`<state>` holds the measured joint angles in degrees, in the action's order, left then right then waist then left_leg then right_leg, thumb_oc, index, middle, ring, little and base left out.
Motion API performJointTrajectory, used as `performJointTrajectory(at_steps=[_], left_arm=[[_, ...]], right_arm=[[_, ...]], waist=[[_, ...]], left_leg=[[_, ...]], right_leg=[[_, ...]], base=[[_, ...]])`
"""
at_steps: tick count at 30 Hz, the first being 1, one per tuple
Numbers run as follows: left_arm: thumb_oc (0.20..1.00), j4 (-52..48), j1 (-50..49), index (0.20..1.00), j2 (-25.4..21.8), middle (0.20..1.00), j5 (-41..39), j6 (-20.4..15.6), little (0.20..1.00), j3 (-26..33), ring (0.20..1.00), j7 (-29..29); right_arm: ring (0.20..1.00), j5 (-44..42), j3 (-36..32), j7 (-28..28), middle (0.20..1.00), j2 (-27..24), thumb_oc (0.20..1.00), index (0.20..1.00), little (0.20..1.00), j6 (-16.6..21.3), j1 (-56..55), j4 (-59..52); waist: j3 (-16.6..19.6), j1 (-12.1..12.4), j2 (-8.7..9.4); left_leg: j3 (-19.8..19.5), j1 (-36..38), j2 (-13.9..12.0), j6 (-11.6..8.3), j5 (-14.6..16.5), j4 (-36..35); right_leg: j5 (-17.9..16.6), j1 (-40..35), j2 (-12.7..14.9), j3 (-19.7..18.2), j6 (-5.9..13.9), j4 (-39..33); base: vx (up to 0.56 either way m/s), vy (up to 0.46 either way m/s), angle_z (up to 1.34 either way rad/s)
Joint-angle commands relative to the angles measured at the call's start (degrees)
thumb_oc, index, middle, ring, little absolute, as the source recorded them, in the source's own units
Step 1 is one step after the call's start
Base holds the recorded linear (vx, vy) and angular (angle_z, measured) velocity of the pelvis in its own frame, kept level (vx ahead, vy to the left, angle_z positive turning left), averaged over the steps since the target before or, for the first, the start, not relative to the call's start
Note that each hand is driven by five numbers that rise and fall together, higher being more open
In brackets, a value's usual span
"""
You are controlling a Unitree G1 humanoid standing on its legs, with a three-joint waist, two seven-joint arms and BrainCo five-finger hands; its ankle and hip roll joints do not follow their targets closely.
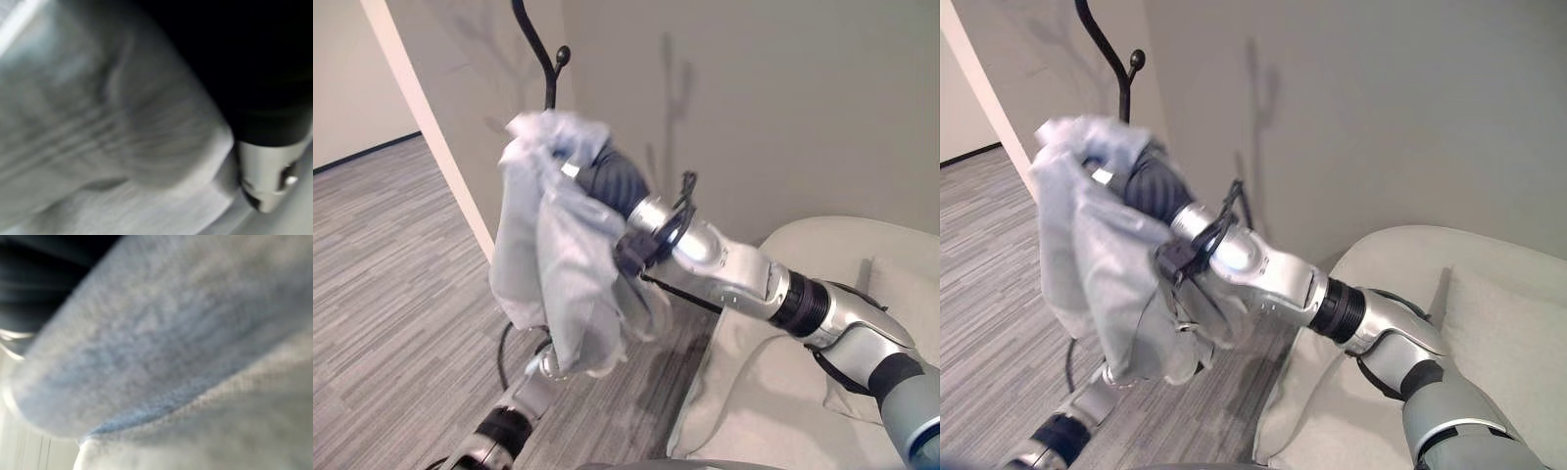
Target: Hang the clothes on the sofa on the clothes rack.
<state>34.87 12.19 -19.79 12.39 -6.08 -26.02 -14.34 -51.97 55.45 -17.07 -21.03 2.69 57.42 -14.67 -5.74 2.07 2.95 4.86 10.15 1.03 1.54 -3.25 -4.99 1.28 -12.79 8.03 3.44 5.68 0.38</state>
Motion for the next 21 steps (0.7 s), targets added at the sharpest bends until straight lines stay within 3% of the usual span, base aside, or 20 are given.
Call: performJointTrajectory(at_steps=[1,5,6,7,14,21], left_arm=[[1.000,5.2,7.9,1.000,1.8,1.000,-0.7,-2.0,1.000,-4.7,1.000,-1.0],[1.000,7.3,10.1,1.000,4.9,1.000,-0.5,-2.2,1.000,-7.3,1.000,-0.2],[0.322,9.2,10.7,0.322,5.8,0.322,-0.5,-2.3,0.322,-8.0,0.322,-0.2],[0.200,11.9,10.5,0.200,7.4,0.200,-1.2,-2.1,0.200,-7.9,0.200,0.1],[0.200,13.4,8.7,0.200,8.1,0.200,-1.8,-1.7,0.200,-6.0,0.200,0.4],[0.200,13.6,0.1,0.200,3.9,0.200,-2.6,-0.6,0.200,1.9,0.200,-1.6]], right_arm=[[0.200,-1.1,-2.6,-0.2,0.200,-0.7,0.200,0.200,0.200,5.6,4.5,-1.3],[0.200,-1.8,-0.8,0.0,0.200,-1.1,0.200,0.200,0.200,6.8,5.7,-2.7],[0.200,-2.2,-0.9,-0.2,0.200,-0.8,0.200,0.200,0.200,7.1,6.1,-2.7],[0.200,-2.4,-1.1,-0.6,0.200,-0.7,0.200,0.200,0.200,7.6,6.8,-3.0],[0.200,-1.6,-2.0,-1.1,0.200,-2.9,0.200,0.200,0.200,8.3,8.1,-3.5],[0.200,-1.2,-7.5,-1.3,0.200,-8.8,0.200,0.200,0.200,7.8,2.9,-3.8]], waist=[[2.4,1.4,-1.01],[2.5,0.7,-0.65],[2.6,0.5,-0.62],[2.6,0.3,-0.53],[3.0,0.0,-0.70],[3.1,0.4,-1.92]], left_leg=[[-0.6,2.4,-0.4,-5.10,3.7,0.0],[-0.5,2.5,-0.5,-5.14,3.8,0.0],[-0.5,2.5,-0.5,-5.11,3.8,0.0],[-0.6,2.6,-0.5,-5.04,3.7,0.0],[-0.8,2.6,-0.3,-4.88,4.0,0.0],[-1.0,2.0,0.4,-4.62,3.7,0.0]], right_leg=[[-7.0,5.2,3.3,-0.3,-1.03,2.9],[-7.1,5.5,3.1,-0.3,-0.95,2.8],[-7.2,5.5,3.0,-0.3,-0.94,2.7],[-7.2,5.4,2.9,-0.3,-0.91,2.6],[-7.5,5.4,2.7,-0.4,-0.84,2.2],[-7.7,6.2,2.7,-0.2,-0.76,1.5]], base=[[-0.01,-0.017,0.03],[0.00,-0.007,0.00],[0.00,0.000,0.00],[0.00,0.000,0.00],[0.00,0.000,0.00],[0.00,0.024,-0.02]])
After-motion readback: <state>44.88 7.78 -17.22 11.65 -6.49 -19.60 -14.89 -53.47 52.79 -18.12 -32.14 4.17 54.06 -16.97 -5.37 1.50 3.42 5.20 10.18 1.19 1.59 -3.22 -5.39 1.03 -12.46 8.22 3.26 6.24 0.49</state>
